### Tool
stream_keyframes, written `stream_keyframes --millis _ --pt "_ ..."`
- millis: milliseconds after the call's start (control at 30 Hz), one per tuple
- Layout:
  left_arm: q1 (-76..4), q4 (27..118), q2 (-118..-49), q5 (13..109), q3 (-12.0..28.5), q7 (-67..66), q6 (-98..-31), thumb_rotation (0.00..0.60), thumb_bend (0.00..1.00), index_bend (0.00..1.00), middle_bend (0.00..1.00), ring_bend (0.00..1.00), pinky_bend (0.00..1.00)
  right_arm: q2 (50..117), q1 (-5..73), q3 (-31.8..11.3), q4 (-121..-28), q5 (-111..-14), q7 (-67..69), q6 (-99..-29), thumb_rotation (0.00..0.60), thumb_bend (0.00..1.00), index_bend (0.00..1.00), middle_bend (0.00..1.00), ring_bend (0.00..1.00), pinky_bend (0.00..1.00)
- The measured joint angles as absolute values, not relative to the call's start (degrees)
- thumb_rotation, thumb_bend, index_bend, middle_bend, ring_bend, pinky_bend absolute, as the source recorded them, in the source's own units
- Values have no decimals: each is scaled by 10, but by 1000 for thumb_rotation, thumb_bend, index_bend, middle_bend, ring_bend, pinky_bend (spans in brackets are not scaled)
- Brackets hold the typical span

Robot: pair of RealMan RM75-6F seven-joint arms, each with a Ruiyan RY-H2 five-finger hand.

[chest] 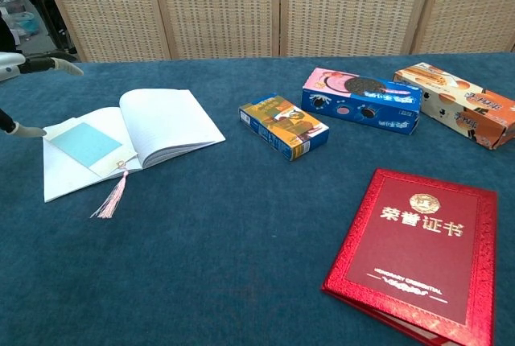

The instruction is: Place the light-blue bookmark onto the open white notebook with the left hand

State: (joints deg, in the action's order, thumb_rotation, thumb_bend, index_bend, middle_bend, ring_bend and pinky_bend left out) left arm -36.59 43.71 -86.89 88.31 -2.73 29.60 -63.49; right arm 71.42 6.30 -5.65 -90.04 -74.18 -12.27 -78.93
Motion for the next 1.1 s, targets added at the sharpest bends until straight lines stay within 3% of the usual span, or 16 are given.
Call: stream_keyframes --millis 133,300,467,567,700,1100 --pt "-336 566 -820 857 -20 199 -655 600 170 5 0 0 0 707 61 -54 -909 -758 -108 -795 600 156 4 0 0 0" --pt "-299 720 -761 815 -13 114 -671 600 203 0 0 0 0 697 60 -50 -918 -779 -89 -803 600 156 4 0 0 0" --pt "-256 871 -693 770 -11 38 -693 600 574 0 0 0 0 690 57 -47 -925 -797 -73 -813 600 156 3 0 0 0" --pt "-231 931 -663 749 -13 -26 -709 600 657 0 0 0 0 686 56 -46 -929 -805 -66 -818 600 156 4 0 0 0" --pt "-215 968 -645 717 -12 -63 -710 600 663 0 0 0 0 686 56 -46 -929 -806 -67 -818 600 156 4 0 0 0" --pt "-240 965 -625 656 4 -85 -620 600 643 0 0 0 0 688 58 -48 -927 -802 -71 -814 600 156 4 0 0 0"
